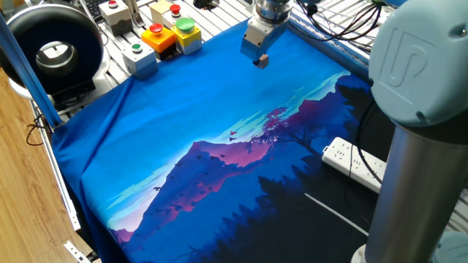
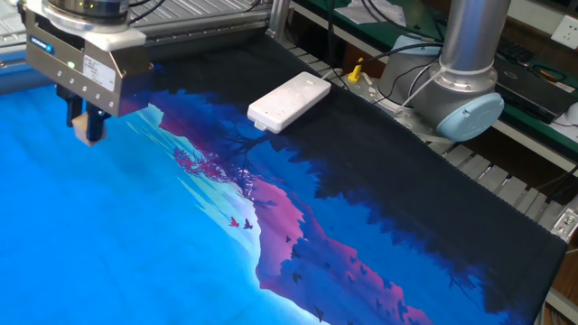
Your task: Pick up the small block on the left and move it to the right
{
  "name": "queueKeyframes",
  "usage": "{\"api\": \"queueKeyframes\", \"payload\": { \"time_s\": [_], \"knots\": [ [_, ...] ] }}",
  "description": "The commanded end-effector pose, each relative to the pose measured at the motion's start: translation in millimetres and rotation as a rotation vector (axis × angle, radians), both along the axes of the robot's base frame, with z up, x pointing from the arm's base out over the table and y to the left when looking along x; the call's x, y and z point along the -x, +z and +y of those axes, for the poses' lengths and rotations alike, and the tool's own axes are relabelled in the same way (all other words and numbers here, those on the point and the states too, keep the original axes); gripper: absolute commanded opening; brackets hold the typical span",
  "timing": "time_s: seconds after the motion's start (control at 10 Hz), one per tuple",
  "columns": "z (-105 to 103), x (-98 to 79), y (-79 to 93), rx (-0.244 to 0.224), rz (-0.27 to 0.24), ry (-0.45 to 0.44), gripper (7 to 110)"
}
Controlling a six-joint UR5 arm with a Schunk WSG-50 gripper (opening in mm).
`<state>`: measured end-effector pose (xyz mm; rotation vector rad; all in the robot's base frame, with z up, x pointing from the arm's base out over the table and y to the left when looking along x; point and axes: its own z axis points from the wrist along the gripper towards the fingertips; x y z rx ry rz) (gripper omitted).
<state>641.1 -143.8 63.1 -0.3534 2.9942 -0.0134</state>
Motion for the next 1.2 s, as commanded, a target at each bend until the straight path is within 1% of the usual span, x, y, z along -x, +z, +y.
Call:
{"api": "queueKeyframes", "payload": {
  "time_s": [0.0, 0.2, 0.4, 0.6, 0.8, 1.1],
  "knots": [
    [19, 4.6, 9.1, -0.016, 0.023, -0.054, 7],
    [34, 5.5, 14.1, -0.012, 0.035, -0.086, 7],
    [56, 7.5, 15.3, 0.003, 0.04, -0.134, 7],
    [81, 10.0, 19.6, 0.011, 0.049, -0.183, 7],
    [109, 10.7, 27.9, 0.02, 0.062, -0.233, 7],
    [154, 10.0, 36.9, 0.008, 0.067, -0.301, 7]
  ]
}}
